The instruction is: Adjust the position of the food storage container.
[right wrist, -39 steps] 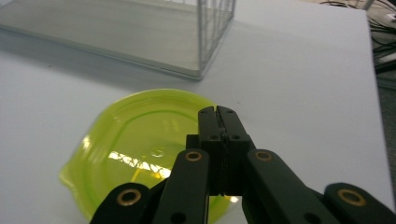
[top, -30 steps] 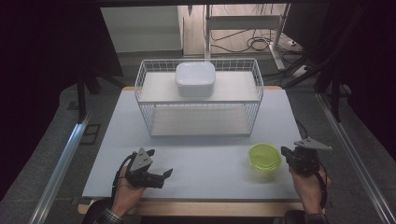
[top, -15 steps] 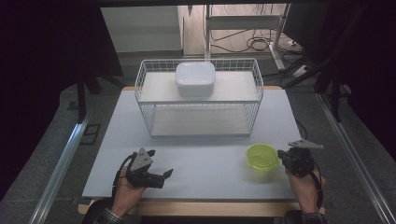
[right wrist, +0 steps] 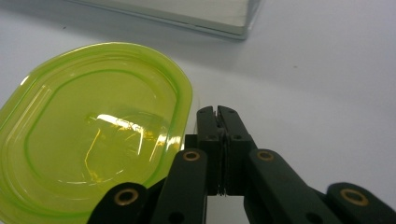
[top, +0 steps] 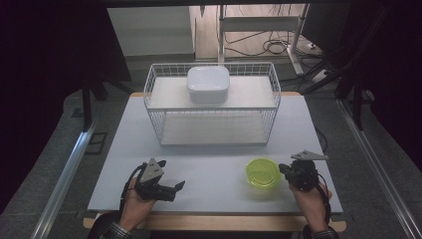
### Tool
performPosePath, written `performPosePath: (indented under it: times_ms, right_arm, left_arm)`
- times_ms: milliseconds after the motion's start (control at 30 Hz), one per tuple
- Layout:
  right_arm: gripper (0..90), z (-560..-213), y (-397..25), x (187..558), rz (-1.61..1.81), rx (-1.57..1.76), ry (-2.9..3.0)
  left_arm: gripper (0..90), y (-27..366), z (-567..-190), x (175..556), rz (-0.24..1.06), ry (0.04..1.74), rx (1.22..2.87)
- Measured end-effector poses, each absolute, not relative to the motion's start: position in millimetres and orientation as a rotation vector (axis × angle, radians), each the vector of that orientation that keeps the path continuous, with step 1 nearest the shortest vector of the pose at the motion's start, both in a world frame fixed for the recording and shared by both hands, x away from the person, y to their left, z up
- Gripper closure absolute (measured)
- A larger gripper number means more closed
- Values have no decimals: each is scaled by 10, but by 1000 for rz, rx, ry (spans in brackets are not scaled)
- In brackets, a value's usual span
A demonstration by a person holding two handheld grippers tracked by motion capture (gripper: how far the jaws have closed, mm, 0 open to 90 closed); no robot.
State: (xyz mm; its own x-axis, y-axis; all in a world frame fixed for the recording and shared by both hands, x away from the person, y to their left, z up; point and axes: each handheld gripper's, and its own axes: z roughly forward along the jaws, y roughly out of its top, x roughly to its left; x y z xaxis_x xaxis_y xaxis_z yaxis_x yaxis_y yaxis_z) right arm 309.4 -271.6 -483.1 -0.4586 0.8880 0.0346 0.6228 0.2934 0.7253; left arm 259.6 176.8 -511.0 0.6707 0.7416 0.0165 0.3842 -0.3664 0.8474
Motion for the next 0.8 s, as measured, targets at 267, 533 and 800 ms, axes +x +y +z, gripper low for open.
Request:
performPosePath:
  times_ms: [267, 533, 800]
  right_arm:
    - [891, -4837, -2832, 3056, 958, 1394, 2204]
    - [897, -4936, -2739, 2917, 950, 1394, 2319]
    - [897, -4984, -2559, 2890, 955, 1369, 2402]
  left_arm:
    - [42, 1762, -5113, 2595, 502, 871, 1994]
    - [42, 1742, -5120, 2593, 497, 863, 2003]
    - [41, 1720, -5128, 2594, 478, 852, 2011]
